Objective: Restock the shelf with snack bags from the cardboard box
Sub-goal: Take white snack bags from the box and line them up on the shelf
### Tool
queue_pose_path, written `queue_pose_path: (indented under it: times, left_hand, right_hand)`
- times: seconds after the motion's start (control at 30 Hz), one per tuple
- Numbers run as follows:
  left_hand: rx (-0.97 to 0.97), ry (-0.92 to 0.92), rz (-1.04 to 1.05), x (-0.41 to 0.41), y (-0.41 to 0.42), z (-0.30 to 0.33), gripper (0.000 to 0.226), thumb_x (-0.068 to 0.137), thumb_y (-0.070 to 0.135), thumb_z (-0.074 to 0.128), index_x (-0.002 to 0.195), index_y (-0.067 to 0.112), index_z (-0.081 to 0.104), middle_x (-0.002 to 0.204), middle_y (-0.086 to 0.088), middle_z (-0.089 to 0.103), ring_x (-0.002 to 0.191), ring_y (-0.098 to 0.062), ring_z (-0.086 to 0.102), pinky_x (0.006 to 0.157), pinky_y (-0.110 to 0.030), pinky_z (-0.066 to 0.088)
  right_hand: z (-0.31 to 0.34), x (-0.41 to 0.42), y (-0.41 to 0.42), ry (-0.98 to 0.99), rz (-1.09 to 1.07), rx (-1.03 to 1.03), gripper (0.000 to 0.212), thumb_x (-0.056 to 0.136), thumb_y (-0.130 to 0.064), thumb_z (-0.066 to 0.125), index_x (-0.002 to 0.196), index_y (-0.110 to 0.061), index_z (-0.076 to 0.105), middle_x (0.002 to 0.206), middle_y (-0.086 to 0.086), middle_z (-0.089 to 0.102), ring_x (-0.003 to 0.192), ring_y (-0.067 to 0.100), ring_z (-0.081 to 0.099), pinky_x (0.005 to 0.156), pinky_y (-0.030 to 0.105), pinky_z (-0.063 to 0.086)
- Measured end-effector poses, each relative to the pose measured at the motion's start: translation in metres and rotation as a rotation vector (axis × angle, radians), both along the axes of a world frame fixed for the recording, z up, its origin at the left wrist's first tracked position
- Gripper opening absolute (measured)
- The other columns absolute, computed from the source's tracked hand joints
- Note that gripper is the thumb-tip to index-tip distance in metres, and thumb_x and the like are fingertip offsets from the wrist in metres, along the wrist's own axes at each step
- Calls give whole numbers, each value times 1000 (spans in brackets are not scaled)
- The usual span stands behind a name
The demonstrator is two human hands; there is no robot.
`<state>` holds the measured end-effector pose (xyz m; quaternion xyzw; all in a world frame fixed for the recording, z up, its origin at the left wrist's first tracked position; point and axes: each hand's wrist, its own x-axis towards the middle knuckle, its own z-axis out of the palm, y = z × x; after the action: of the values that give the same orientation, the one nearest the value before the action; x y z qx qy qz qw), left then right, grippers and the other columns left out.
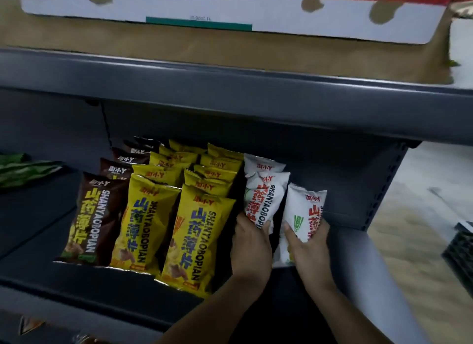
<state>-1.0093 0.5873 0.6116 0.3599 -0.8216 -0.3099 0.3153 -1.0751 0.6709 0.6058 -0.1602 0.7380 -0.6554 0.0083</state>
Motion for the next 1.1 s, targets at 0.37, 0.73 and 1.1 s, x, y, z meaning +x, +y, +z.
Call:
queue_pose_path:
  times: [0.37,0.73,1.1]
  left_hand:
    - [-103,-305,140,-40,-20,-24,86,66,56,72,120,-8,54,102,-26,63,91,-39,64,76,-40,55]
    - [-758,-210,-63,-32,-28,-23,83,81,32,56,149,10,15,155,-19,16,143,-35,18,105,-46,36]
    - [-721,-189,-187,-15,-33,-6,67,86,34,47,144,6,27,150,-18,32,140,-32,29,110,-43,31]
  right_hand:
    - [-5,-6,-3,-3,-43,57,47,80,-30,72,111,-25,37,95,-7,61,89,20,62,81,38,51]
    - [-5,-4,-3,-42,-47,87,46,77,-39,71,109,-28,40,99,-4,66,87,20,65,80,45,55]
    - [15,1,6,-167,156,-89,47,88,-26,65,120,-21,30,102,-5,55,78,3,56,54,7,46]
